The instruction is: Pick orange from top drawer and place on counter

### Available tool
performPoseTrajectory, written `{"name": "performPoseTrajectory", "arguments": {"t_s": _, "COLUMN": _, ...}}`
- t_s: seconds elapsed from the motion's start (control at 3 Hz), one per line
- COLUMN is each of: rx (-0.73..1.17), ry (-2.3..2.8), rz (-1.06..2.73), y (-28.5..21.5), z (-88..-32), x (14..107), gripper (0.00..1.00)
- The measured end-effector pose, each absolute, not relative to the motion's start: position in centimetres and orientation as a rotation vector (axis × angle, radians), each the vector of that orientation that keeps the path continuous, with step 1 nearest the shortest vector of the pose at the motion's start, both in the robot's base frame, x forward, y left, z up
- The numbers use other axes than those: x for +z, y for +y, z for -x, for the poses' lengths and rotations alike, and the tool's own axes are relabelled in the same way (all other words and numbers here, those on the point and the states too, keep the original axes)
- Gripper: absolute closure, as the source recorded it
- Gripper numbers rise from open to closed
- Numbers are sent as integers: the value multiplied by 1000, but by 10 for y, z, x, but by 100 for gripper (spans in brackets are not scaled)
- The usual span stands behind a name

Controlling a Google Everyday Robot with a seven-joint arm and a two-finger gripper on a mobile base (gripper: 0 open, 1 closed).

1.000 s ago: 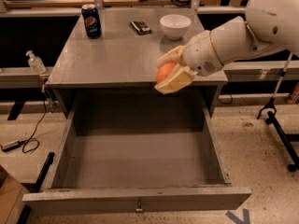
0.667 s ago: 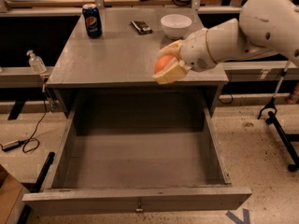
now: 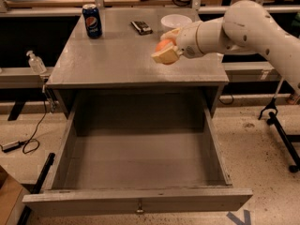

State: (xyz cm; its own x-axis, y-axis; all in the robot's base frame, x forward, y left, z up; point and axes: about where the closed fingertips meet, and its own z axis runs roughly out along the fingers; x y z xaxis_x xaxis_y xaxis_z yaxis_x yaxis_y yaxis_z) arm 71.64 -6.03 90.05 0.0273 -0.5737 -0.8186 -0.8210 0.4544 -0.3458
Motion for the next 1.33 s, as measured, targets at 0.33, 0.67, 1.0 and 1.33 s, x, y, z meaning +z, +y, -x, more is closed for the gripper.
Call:
{"name": "performPoseTrajectory", "arguments": {"t_s": 0.33, "rx": 306, "ry": 1660, "rz": 1163, "y": -63, "z": -753, "x": 882, "gripper": 82}}
{"name": "performPoseTrajectory", "arguments": {"t_s": 0.67, "rx": 338, "ry": 1678, "rz": 1113, "y": -66, "z": -781, "x": 861, "gripper": 58}}
{"name": "performPoseTrajectory", "arguments": {"t_s": 1.0, "rx": 350, "ry": 1682, "rz": 1100, "y": -67, "z": -790, "x": 854, "gripper": 34}}
{"name": "performPoseTrajectory", "arguments": {"t_s": 1.33, "rx": 352, "ry": 1682, "rz": 1102, "y": -66, "z": -790, "x": 857, "gripper": 4}}
